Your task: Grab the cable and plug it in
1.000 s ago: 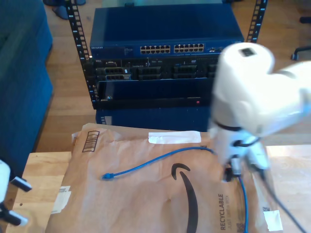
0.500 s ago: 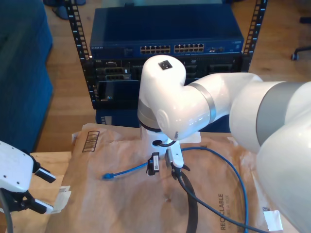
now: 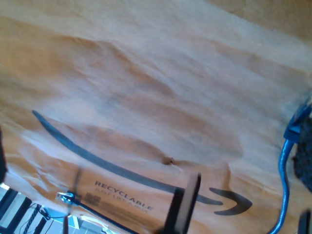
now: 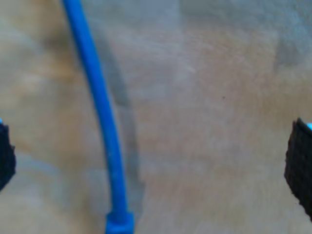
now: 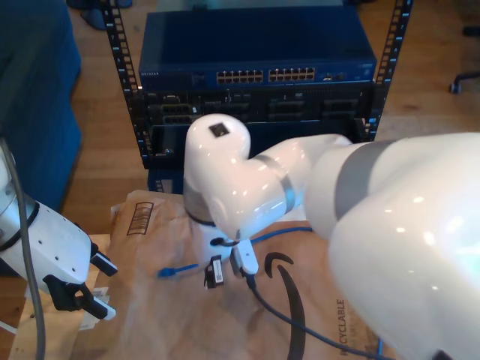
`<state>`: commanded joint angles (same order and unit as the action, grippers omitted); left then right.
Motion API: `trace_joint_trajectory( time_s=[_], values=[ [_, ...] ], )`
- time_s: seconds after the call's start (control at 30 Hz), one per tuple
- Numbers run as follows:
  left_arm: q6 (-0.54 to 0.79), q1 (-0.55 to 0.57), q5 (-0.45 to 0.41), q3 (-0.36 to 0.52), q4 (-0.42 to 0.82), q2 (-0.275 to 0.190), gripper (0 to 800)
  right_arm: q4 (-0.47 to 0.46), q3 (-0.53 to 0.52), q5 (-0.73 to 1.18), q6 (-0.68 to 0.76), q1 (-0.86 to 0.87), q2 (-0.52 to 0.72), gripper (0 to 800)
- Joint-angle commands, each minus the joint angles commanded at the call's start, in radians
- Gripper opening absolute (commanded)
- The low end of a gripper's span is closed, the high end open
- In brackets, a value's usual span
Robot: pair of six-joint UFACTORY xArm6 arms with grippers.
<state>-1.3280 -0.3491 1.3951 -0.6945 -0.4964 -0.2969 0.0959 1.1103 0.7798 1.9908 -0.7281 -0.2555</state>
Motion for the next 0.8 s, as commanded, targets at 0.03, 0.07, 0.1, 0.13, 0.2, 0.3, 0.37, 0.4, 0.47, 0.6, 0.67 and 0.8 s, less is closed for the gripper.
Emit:
trace_joint_trajectory(
  time_s=[0.03, 0.07, 0.1, 0.13, 0.2, 0.3, 0.37, 0.4, 0.47, 0.6, 0.67, 0.8],
  values=[
    [0.0, 0.0, 0.0, 0.0, 0.0, 0.002, 800, 0.0, 0.006, 0.0, 0.002, 0.0, -0.002, 757],
    [0.0, 0.0, 0.0, 0.0, 0.0, 0.003, 800, 0.0, 0.006, -0.002, 0.002, 0.0, -0.003, 755],
    [0.0, 0.0, 0.0, 0.0, 0.0, 0.003, 800, 0.0, 0.006, -0.012, 0.002, 0.0, -0.006, 753],
    [0.0, 0.0, 0.0, 0.0, 0.0, 0.003, 800, 0.0, 0.002, -0.029, 0.002, 0.0, -0.006, 750],
    [0.0, 0.0, 0.0, 0.0, 0.0, 0.003, 800, 0.0, -0.002, -0.057, 0.003, 0.002, -0.015, 735],
    [0.0, 0.0, -0.002, 0.002, 0.0, 0.005, 800, 0.0, 0.0, -0.064, 0.005, 0.0, -0.021, 711],
    [0.0, 0.0, -0.002, 0.003, 0.0, 0.003, 800, 0.002, -0.002, -0.087, 0.006, 0.002, -0.028, 698],
    [0.0, 0.0, -0.002, 0.003, 0.0, 0.003, 800, 0.002, -0.006, -0.1, 0.008, 0.002, -0.029, 687],
    [0.0, 0.0, -0.002, 0.003, 0.0, 0.005, 800, 0.014, -0.015, -0.106, 0.006, 0.002, -0.029, 677],
    [0.0, 0.0, -0.026, 0.005, 0.0, 0.006, 800, 0.017, -0.015, -0.106, 0.003, 0.002, -0.031, 676],
    [0.0, 0.0, -0.029, 0.008, 0.0, 0.008, 800, 0.018, -0.015, -0.11, 0.002, 0.002, -0.034, 676],
    [0.0, 0.0, -0.029, 0.014, 0.0, 0.012, 800, 0.018, -0.015, -0.112, 0.0, 0.003, -0.029, 675]
  ],
)
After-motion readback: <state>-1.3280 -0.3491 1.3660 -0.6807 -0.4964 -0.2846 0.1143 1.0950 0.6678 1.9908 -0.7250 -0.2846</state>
